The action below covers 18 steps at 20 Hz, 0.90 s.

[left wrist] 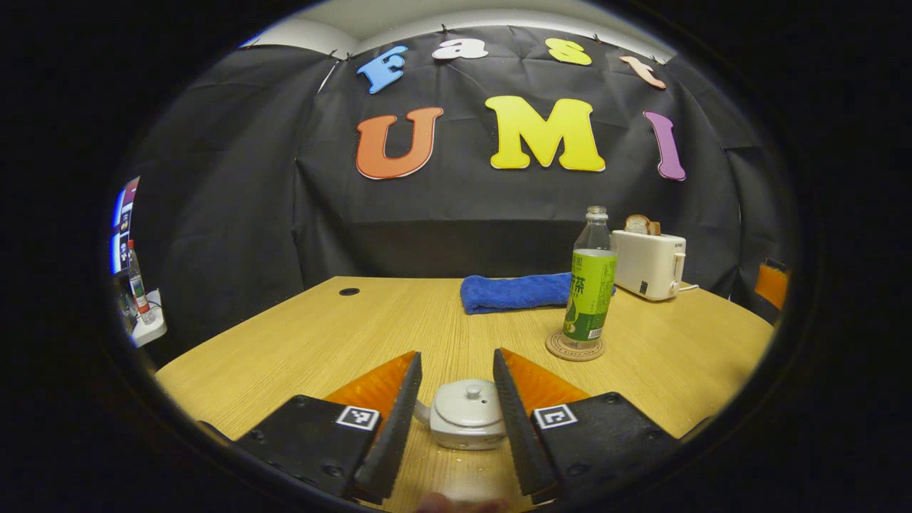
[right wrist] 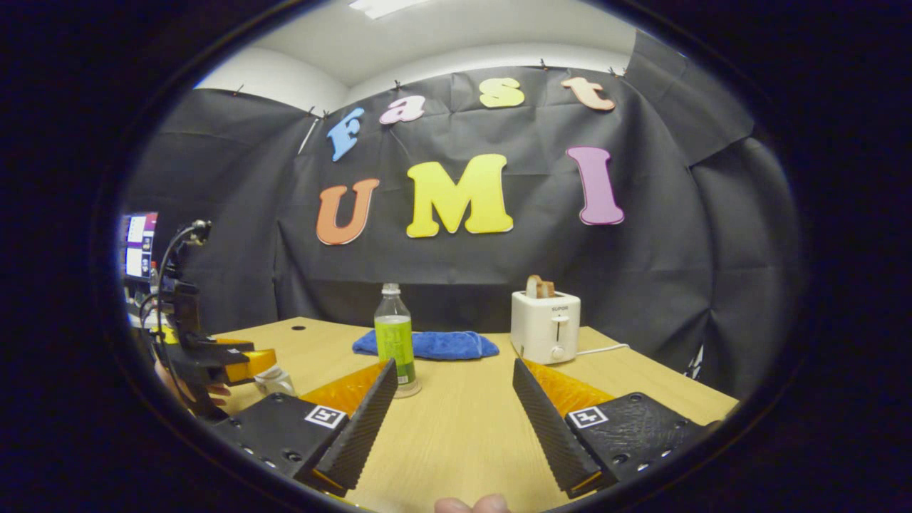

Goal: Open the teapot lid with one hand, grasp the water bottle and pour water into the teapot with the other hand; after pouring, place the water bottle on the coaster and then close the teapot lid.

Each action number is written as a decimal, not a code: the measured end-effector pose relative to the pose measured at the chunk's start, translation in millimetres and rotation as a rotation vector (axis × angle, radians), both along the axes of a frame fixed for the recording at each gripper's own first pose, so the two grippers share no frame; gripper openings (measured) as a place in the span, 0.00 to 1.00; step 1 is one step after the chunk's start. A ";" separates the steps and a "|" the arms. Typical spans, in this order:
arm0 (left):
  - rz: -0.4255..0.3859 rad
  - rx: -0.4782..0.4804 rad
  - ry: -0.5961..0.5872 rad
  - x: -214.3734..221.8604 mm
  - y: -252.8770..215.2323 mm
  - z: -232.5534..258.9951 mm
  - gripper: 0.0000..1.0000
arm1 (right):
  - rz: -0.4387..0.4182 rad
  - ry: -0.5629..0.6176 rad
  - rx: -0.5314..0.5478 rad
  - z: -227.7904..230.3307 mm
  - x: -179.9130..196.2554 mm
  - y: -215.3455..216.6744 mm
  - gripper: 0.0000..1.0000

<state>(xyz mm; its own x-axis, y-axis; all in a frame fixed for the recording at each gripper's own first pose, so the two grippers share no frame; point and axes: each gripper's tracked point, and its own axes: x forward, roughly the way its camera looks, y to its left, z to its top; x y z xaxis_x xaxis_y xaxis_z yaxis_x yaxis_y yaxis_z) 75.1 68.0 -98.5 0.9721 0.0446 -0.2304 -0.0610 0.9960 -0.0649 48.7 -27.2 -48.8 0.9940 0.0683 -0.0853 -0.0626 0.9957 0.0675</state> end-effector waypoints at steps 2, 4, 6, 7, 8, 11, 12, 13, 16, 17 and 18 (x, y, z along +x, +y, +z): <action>0.030 0.003 -0.055 -10.5 4.9 29.3 0.99 | -0.018 -0.008 -0.012 1.8 -0.3 -3.5 0.97; 0.024 0.006 -0.107 -23.2 0.6 55.8 0.98 | -0.053 -0.047 -0.042 13.9 -3.4 -11.7 0.97; 0.017 0.015 -0.151 -40.1 -3.1 83.0 0.99 | -0.046 -0.055 -0.027 21.1 -11.7 -4.5 0.98; 0.017 0.018 -0.168 -49.5 -5.2 93.2 0.98 | -0.035 -0.054 -0.018 23.9 -16.9 -0.4 0.98; 0.013 0.019 -0.186 -59.3 -9.7 103.4 0.98 | -0.035 -0.052 -0.020 27.0 -22.8 1.4 0.98; -0.005 0.003 -0.202 -84.8 -26.1 114.2 0.98 | -0.036 -0.069 -0.032 39.6 -42.1 4.0 0.98; -0.010 -0.002 -0.197 -90.7 -31.1 113.7 0.98 | -0.040 -0.078 -0.039 44.9 -48.8 3.9 0.97; -0.011 -0.005 -0.194 -97.6 -36.1 113.3 0.98 | -0.044 -0.091 -0.046 49.5 -55.9 3.7 0.98; -0.032 -0.013 -0.192 -113.0 -48.3 113.5 0.98 | -0.059 -0.112 -0.069 59.5 -71.7 3.7 0.98; -0.041 -0.007 -0.201 -114.7 -51.3 115.8 0.98 | -0.059 -0.120 -0.071 63.3 -75.2 5.5 0.98; -0.049 0.002 -0.212 -116.5 -52.4 118.4 0.98 | -0.059 -0.120 -0.073 65.3 -77.1 6.2 0.98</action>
<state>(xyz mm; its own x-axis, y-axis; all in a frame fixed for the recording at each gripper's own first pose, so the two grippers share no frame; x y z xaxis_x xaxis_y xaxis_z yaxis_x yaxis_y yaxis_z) -41.4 15.7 20.0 0.9998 -0.0035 -0.0206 0.0021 0.9976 -0.0687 -28.4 -21.0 16.5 0.9995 0.0072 0.0319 -0.0069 0.9999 -0.0095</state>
